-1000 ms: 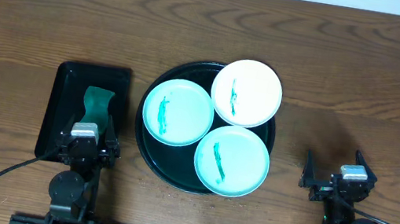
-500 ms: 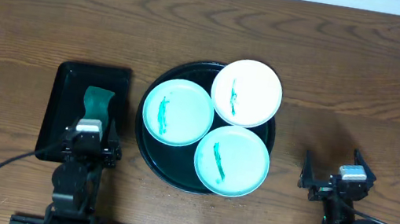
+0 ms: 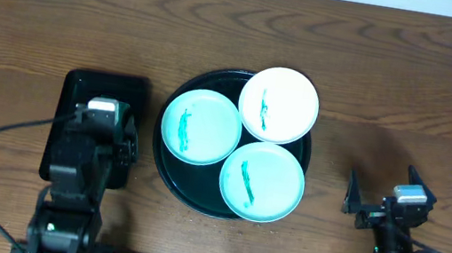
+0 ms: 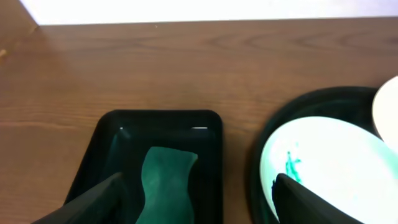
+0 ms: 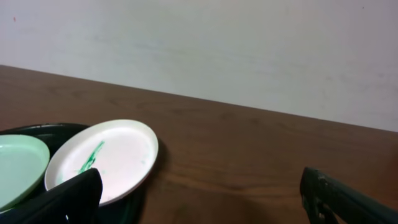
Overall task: Clean dirty plates on tray and stack at the side
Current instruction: 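Raise both arms, moving left gripper over the sponge tray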
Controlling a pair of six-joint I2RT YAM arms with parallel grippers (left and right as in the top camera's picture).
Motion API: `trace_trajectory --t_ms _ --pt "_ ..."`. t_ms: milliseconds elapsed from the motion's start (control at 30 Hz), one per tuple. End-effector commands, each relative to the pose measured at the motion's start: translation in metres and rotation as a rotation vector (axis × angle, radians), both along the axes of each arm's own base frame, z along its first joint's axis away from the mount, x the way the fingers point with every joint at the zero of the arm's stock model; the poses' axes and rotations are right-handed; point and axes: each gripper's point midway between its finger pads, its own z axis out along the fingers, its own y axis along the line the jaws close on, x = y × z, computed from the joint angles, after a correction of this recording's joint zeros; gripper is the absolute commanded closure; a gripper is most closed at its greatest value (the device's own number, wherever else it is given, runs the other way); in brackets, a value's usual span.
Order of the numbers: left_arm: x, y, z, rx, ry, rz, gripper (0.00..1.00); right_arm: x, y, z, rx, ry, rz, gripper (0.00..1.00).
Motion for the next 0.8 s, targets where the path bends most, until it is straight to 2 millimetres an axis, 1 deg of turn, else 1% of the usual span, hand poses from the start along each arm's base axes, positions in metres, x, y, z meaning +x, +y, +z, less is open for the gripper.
trace_trajectory --t_ms 0,67,133,300,367,533,667,767 --pt "0.008 -0.010 0.023 -0.017 0.009 -0.051 0.26 0.003 0.006 0.019 0.013 0.016 0.031 0.01" --pt "0.010 -0.012 0.028 -0.024 0.037 -0.064 0.25 0.007 0.009 0.025 0.015 0.040 0.050 0.01" --pt "0.012 -0.015 0.033 -0.033 0.082 -0.077 0.25 0.016 0.016 0.032 0.019 0.100 0.084 0.01" --pt "0.012 -0.015 0.036 -0.037 0.189 -0.077 0.26 0.036 0.026 0.038 0.036 0.284 0.141 0.01" --pt "0.012 -0.016 0.035 -0.040 0.221 -0.080 0.26 0.043 0.029 0.038 0.044 0.356 0.155 0.01" --pt "0.015 -0.027 0.038 -0.081 0.299 -0.132 0.25 0.061 0.033 0.034 0.077 0.529 0.168 0.01" --pt "0.021 -0.029 0.040 -0.089 0.370 -0.136 0.26 0.069 0.042 0.029 0.106 0.655 0.213 0.01" --pt "0.023 -0.032 0.039 -0.104 0.444 -0.146 0.25 0.072 0.045 0.024 0.121 0.737 0.226 0.01"
